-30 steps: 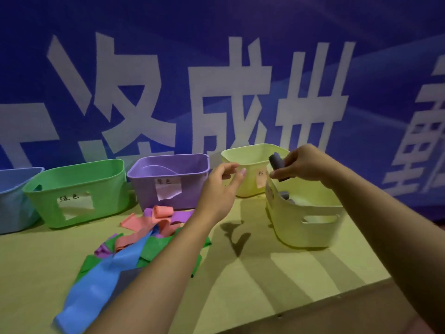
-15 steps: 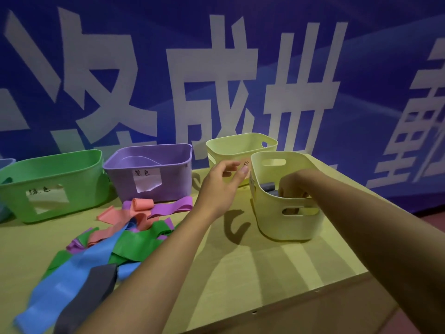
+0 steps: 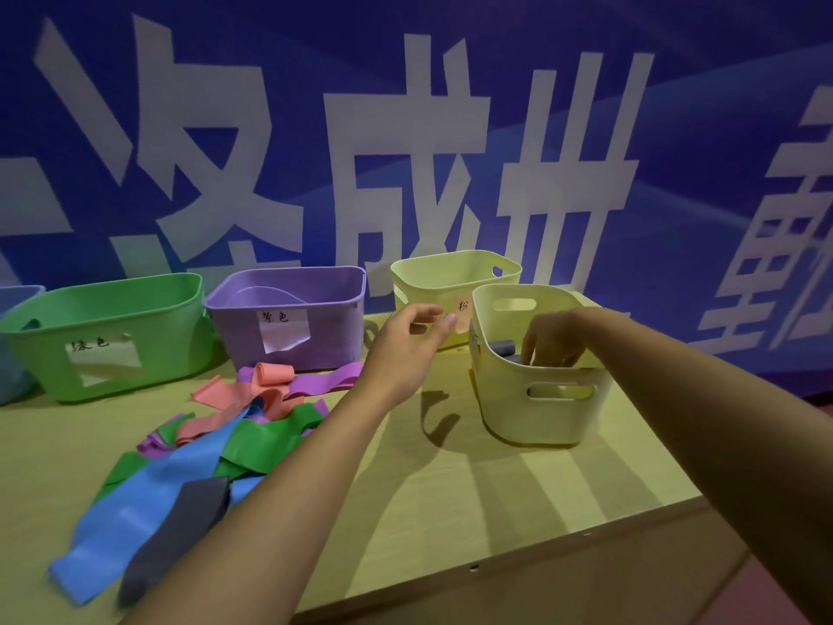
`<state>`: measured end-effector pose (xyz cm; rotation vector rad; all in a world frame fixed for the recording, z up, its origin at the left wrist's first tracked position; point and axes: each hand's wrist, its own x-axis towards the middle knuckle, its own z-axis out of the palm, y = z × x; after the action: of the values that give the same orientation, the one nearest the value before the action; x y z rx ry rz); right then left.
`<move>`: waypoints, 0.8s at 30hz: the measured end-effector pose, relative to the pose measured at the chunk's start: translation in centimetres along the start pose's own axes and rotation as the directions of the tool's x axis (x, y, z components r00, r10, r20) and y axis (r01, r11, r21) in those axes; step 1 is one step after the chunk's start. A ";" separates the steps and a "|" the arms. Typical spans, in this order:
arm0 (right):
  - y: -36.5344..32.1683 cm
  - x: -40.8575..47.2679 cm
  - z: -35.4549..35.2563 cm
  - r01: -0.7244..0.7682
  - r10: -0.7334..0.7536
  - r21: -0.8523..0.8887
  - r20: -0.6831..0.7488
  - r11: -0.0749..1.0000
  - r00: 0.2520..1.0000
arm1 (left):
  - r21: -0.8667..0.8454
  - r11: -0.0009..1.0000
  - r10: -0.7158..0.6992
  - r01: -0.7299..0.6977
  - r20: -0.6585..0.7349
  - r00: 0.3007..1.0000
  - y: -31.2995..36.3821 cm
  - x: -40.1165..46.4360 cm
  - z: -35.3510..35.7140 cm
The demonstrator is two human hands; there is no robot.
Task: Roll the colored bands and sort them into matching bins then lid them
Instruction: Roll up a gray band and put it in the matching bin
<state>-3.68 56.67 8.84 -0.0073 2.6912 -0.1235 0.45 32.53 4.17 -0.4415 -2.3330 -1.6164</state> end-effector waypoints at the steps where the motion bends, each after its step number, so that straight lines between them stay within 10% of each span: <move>1: 0.0 0.0 -0.5 0.016 -0.011 0.073 -0.064 0.997 0.998 | -0.001 1.000 0.002 -0.002 -0.003 1.000 0.1 -0.1 -0.4; 10: -7.4 -4.3 -2.8 0.460 -0.295 0.161 -0.575 0.873 0.763 | 0.044 0.999 0.010 -0.008 -0.045 0.999 0.0 -2.0 -6.6; 24: -25.9 -4.6 8.0 0.661 -0.627 0.001 -0.317 0.750 0.712 | 0.372 0.908 -0.215 0.193 0.017 0.976 -6.3 -10.2 -22.7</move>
<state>3.50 30.32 5.93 -0.9865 2.8416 -0.5348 8.32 8.18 2.58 -0.1661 -2.7258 -1.2071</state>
